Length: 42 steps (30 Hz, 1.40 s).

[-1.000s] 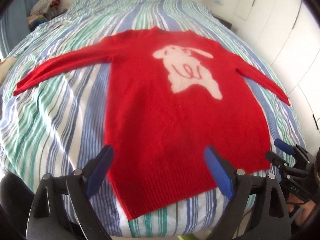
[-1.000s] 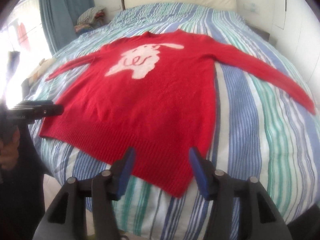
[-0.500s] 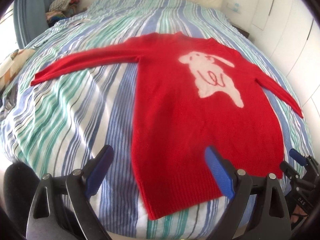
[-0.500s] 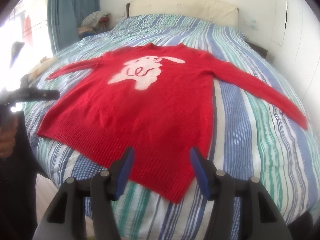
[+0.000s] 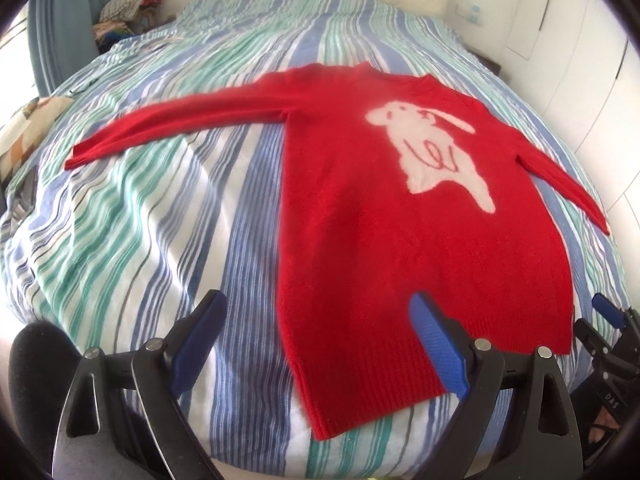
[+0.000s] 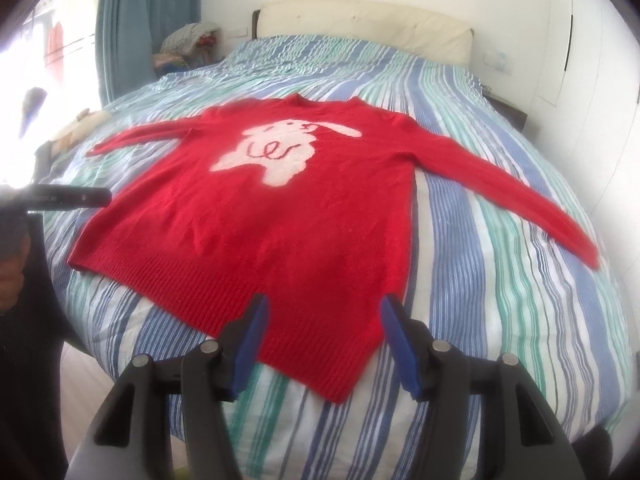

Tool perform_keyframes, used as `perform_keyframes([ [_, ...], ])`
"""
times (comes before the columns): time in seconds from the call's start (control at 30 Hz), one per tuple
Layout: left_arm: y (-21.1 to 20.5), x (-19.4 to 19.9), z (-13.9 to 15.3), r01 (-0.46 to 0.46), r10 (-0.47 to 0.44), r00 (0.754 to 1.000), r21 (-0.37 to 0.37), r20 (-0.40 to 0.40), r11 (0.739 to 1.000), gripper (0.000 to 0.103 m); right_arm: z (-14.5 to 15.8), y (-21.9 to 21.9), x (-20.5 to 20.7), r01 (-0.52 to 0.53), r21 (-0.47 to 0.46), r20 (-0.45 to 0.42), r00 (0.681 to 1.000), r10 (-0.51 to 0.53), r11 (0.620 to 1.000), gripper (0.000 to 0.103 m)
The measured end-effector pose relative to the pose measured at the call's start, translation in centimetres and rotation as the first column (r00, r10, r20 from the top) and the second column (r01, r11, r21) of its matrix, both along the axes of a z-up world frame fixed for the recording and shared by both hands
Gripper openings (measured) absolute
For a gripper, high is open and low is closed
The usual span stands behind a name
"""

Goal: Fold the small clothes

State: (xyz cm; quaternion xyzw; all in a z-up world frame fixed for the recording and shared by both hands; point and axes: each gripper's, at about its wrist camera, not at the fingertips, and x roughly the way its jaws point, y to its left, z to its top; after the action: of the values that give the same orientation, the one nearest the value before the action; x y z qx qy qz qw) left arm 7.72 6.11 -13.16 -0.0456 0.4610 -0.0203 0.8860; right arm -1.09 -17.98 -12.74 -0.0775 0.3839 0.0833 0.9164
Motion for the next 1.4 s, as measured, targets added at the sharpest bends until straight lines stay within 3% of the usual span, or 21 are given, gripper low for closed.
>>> perform_keyframes([
  [0.17, 0.1, 1.3, 0.1, -0.039, 0.041, 0.999, -0.046, 0.032, 0.998, 0.095, 0.0, -0.1, 0.1, 0.005, 0.008, -0.003, 1.000, -0.005, 1.000, 0.058],
  [0.27, 0.0, 3.7, 0.0, -0.049, 0.051, 0.998, -0.064, 0.031, 0.997, 0.100, 0.2, -1.1, 1.1, 0.061, 0.007, -0.024, 0.998, -0.061, 0.998, 0.058],
  [0.3, 0.0, 4.8, -0.2, -0.052, 0.054, 0.998, -0.059, 0.024, 0.997, 0.100, 0.4, -1.8, 1.9, 0.080, 0.016, -0.037, 0.996, -0.079, 0.997, 0.058],
  [0.37, 0.1, 6.7, -1.0, -0.082, 0.082, 0.997, -0.029, -0.016, 0.996, 0.100, 0.7, -3.2, 4.6, 0.129, -0.011, -0.082, 0.988, -0.129, 0.992, 0.071],
  [0.43, 0.4, 7.1, -1.3, -0.090, 0.089, 0.996, -0.057, -0.026, 0.994, 0.100, 0.7, -4.3, 7.7, 0.179, -0.084, -0.161, 0.968, -0.191, 0.980, 0.072],
  [0.5, 0.5, 6.7, -1.6, -0.093, 0.091, 0.996, -0.069, -0.023, 0.993, 0.100, 1.2, -5.3, 9.1, 0.222, -0.096, -0.168, 0.957, -0.236, 0.970, 0.072],
  [0.6, -0.2, 6.4, -2.8, -0.057, 0.057, 0.997, -0.017, -0.049, 0.998, 0.100, 1.8, -5.5, 9.4, 0.245, -0.118, -0.149, 0.954, -0.261, 0.962, 0.072],
  [0.7, -1.3, 6.6, -4.9, 0.002, 0.005, 0.992, 0.061, -0.129, 0.998, 0.101, 0.9, -5.2, 9.8, 0.240, -0.164, -0.153, 0.952, -0.265, 0.957, 0.072],
  [0.77, -1.9, 6.2, -5.5, 0.024, -0.011, 0.993, 0.114, -0.119, 0.993, 0.102, 0.4, -5.4, 10.2, 0.254, -0.153, -0.166, 0.946, -0.278, 0.955, 0.072],
  [0.9, -2.0, 6.2, -6.0, 0.007, 0.006, 0.992, 0.103, -0.129, 0.995, 0.103, 0.1, -5.2, 10.5, 0.263, -0.162, -0.167, 0.943, -0.289, 0.951, 0.072],
  [1.13, -2.3, 6.1, -5.6, 0.036, -0.014, 0.985, 0.126, -0.169, 0.991, 0.102, -0.5, -5.5, 10.7, 0.311, -0.175, -0.166, 0.926, -0.340, 0.934, 0.072],
  [1.4, -1.9, 6.5, -2.8, 0.031, -0.017, 0.990, 0.097, -0.138, 0.995, 0.102, -0.4, -6.2, 10.7, 0.336, -0.232, -0.152, 0.914, -0.375, 0.913, 0.072],
])
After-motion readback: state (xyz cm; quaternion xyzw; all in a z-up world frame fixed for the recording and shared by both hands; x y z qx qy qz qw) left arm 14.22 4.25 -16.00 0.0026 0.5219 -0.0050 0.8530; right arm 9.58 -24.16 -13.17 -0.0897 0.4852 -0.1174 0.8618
